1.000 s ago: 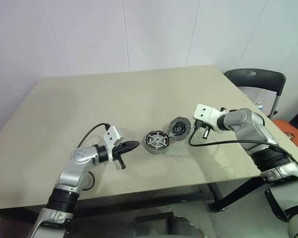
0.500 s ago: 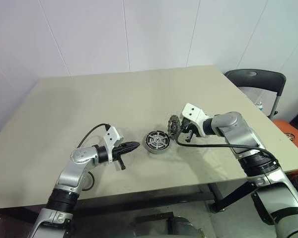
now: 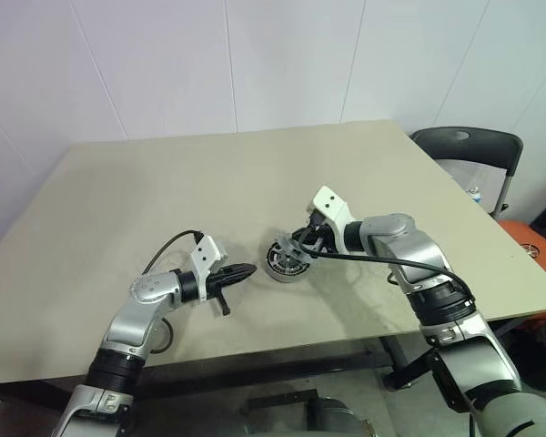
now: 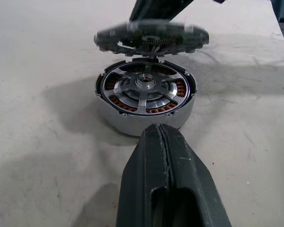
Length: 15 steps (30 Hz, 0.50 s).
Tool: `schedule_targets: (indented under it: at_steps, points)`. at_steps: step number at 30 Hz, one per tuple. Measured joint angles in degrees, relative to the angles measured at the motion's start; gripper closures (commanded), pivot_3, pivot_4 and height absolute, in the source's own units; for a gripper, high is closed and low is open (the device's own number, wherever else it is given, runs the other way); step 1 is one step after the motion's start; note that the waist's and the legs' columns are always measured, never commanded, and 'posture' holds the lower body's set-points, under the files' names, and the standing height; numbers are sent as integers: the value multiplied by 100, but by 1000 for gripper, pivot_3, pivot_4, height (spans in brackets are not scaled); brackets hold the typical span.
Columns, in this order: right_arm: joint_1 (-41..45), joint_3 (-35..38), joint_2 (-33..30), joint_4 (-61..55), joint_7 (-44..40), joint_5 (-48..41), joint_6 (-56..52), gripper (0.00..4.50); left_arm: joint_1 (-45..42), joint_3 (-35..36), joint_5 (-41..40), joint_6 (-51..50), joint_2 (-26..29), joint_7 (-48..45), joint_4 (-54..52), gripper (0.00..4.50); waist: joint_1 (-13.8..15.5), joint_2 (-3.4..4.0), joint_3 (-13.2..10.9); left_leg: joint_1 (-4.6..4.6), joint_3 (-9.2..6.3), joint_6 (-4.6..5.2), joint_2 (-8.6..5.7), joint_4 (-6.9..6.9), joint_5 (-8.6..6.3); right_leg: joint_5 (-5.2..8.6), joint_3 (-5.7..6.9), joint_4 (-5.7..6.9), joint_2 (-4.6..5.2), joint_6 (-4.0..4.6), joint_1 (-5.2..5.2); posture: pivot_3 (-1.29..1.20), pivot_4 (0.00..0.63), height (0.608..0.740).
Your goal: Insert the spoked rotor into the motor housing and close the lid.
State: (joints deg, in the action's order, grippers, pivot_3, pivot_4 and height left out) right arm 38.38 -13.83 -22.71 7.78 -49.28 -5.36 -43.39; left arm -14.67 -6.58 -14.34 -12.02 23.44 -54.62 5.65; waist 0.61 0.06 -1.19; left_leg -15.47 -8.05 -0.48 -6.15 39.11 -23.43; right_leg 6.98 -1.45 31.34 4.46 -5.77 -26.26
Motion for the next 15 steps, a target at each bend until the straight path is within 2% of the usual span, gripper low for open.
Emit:
schedule_targets:
  at_steps: [3, 8, 15]
  points:
    - [-213, -4, 83, 238, 128, -1, 31, 4477, 2, 0, 1, 0, 8, 4, 1, 4500, 8, 0, 0, 0, 0, 0, -1, 0, 0, -1, 0, 0, 1, 1, 0, 0, 0, 740]
    - [-278, 12, 57, 278, 189, -49, 190, 3023, 2, 0, 4, 0, 8, 5, 45, 4500, -2, 4, 4, 6, 3, 0, -1, 0, 0, -2, 0, 4, 1, 1, 3, 0, 0, 740]
    - [-469, 205, 120, 299, 76, -347, 180, 629, -4, 0, 10, 2, 8, 6, 102, 4500, -6, 3, 7, 10, 3, -1, 0, 1, 1, -2, 0, 6, 0, 1, 7, 0, 0, 740]
